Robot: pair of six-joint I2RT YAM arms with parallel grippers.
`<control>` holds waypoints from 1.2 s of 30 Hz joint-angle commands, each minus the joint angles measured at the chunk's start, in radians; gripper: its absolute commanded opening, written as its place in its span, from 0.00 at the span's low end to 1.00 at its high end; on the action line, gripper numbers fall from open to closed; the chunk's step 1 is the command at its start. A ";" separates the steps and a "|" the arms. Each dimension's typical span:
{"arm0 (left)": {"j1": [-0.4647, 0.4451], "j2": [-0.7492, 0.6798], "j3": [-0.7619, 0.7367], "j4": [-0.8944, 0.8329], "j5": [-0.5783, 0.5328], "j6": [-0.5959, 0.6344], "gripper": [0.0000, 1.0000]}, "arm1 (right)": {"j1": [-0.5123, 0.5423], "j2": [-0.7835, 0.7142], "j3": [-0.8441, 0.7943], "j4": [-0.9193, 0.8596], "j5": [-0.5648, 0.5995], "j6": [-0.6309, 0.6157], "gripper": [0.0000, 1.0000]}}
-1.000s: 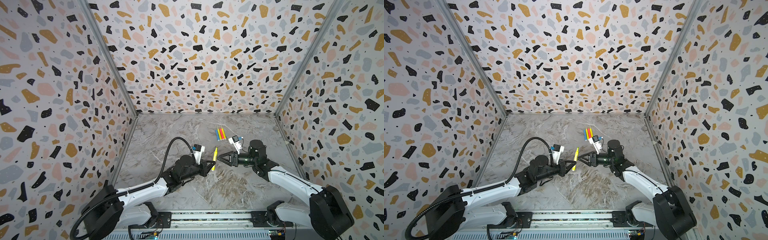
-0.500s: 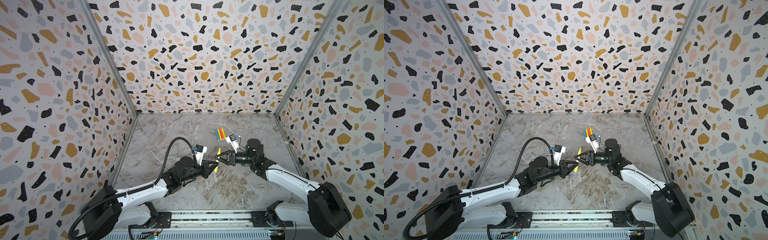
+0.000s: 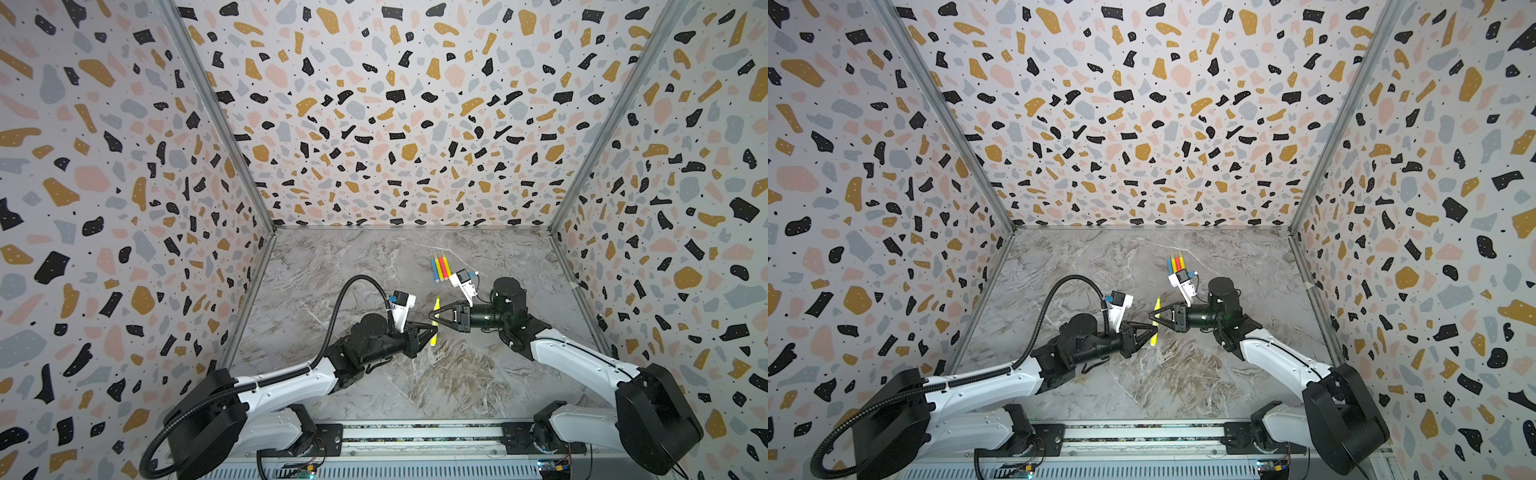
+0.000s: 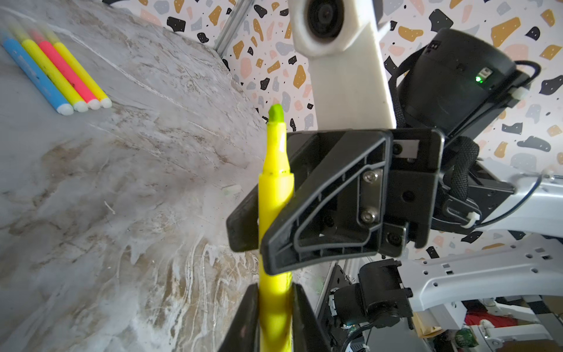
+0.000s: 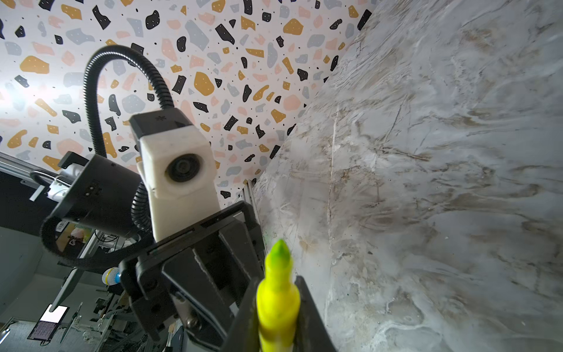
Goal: Insert the pens into the pen caps
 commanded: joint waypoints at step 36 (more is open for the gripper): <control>-0.007 0.047 0.014 0.038 -0.017 0.001 0.00 | -0.054 -0.204 0.029 -0.349 0.287 -0.104 0.46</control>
